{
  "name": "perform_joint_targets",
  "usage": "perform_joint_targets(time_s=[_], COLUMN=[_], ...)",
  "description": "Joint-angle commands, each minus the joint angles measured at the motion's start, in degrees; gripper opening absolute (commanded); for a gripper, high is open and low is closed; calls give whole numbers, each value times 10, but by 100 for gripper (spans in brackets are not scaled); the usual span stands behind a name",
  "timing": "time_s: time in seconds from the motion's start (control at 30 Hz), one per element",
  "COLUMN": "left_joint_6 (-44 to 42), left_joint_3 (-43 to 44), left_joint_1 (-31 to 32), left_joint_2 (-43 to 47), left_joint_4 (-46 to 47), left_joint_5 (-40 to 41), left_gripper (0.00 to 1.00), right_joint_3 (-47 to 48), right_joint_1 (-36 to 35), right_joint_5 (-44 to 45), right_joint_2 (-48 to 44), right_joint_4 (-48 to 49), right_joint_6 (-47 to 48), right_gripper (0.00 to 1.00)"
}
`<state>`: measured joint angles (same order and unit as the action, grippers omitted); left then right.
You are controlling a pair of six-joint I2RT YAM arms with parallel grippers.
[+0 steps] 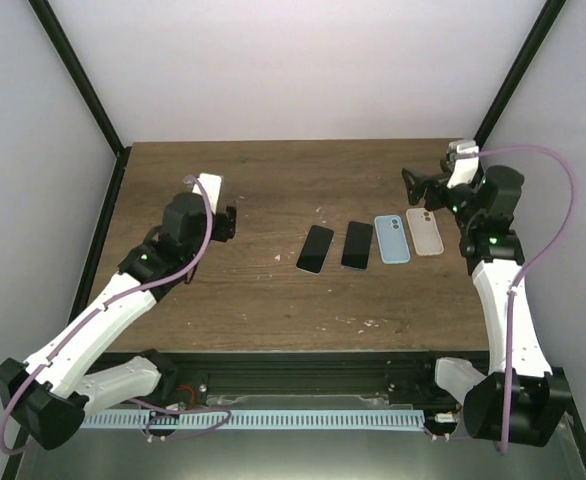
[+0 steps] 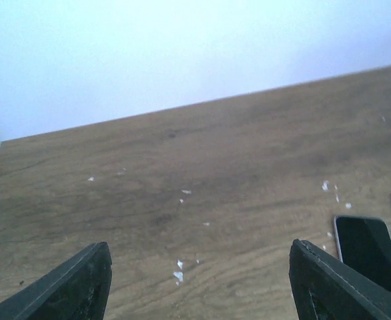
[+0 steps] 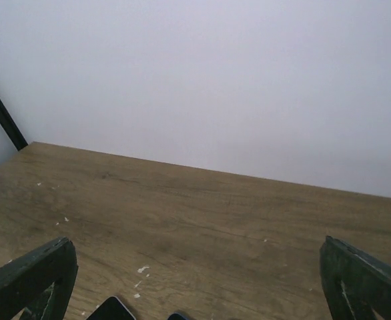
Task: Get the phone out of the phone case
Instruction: Reset both arms
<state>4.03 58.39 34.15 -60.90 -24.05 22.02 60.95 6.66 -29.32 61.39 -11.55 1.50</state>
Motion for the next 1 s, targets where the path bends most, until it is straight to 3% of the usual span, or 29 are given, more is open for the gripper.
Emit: perform_joint_targets(time_s=[0.0,0.17,0.97], left_joint_6=[25,57,56], left_joint_3=[-26,-19,-31], left_joint_1=[1,1,1], left_joint_2=[17,6,18], left_joint_4=[69,70,81], left_joint_5=[57,120,114], left_gripper=[74,75,74], right_joint_3=[-103,-153,-142], right_joint_1=[0,0,-2], right_joint_5=[-27,-29,-19], right_joint_2=[-23,-37,-27], right_joint_4=[137,177,161], right_joint_6=[-63,-111,-168], right_gripper=[100,100,100])
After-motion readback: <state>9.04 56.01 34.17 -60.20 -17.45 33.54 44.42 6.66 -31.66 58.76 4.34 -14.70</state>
